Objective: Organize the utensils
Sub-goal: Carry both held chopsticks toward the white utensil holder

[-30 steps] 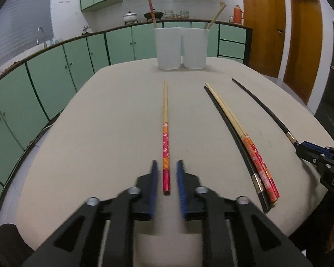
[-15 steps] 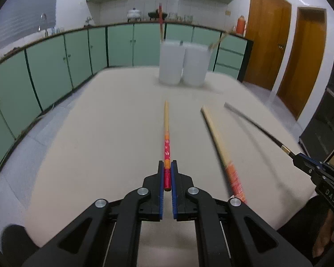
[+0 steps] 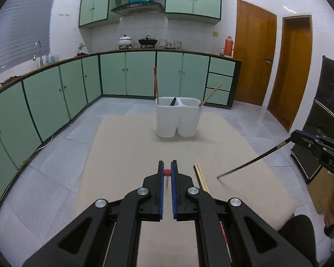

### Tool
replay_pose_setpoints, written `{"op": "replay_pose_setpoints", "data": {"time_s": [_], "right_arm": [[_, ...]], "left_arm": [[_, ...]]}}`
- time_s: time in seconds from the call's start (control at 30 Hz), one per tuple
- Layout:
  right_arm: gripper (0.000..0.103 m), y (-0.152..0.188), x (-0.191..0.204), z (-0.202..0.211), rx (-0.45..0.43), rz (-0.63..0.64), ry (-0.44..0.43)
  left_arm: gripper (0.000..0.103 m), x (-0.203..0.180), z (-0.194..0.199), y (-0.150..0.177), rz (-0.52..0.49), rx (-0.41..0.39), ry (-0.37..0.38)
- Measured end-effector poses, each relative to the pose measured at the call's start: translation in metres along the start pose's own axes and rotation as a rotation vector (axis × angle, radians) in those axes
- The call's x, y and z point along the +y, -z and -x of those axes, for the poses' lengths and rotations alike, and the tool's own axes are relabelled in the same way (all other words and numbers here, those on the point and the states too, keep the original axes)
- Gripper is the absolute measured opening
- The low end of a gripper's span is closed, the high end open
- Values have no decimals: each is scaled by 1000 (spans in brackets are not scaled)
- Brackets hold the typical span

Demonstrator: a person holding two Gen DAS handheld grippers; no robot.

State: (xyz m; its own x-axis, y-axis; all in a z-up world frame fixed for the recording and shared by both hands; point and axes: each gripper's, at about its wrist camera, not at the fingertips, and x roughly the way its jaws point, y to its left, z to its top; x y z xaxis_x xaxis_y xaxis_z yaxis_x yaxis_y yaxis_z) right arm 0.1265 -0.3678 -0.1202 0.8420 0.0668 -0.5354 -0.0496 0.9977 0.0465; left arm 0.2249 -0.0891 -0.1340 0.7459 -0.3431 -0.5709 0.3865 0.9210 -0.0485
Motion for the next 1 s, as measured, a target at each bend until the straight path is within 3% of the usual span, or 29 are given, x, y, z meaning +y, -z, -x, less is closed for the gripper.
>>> {"op": "replay_pose_setpoints", "data": {"time_s": [0.6, 1.0], "right_arm": [[6, -96, -1, -37, 206, 76, -64], [6, -186, -13, -23, 137, 45, -69]], "left_arm": [[6, 8, -18, -74, -57, 114, 117], [6, 4, -11, -175, -92, 53, 128]]}}
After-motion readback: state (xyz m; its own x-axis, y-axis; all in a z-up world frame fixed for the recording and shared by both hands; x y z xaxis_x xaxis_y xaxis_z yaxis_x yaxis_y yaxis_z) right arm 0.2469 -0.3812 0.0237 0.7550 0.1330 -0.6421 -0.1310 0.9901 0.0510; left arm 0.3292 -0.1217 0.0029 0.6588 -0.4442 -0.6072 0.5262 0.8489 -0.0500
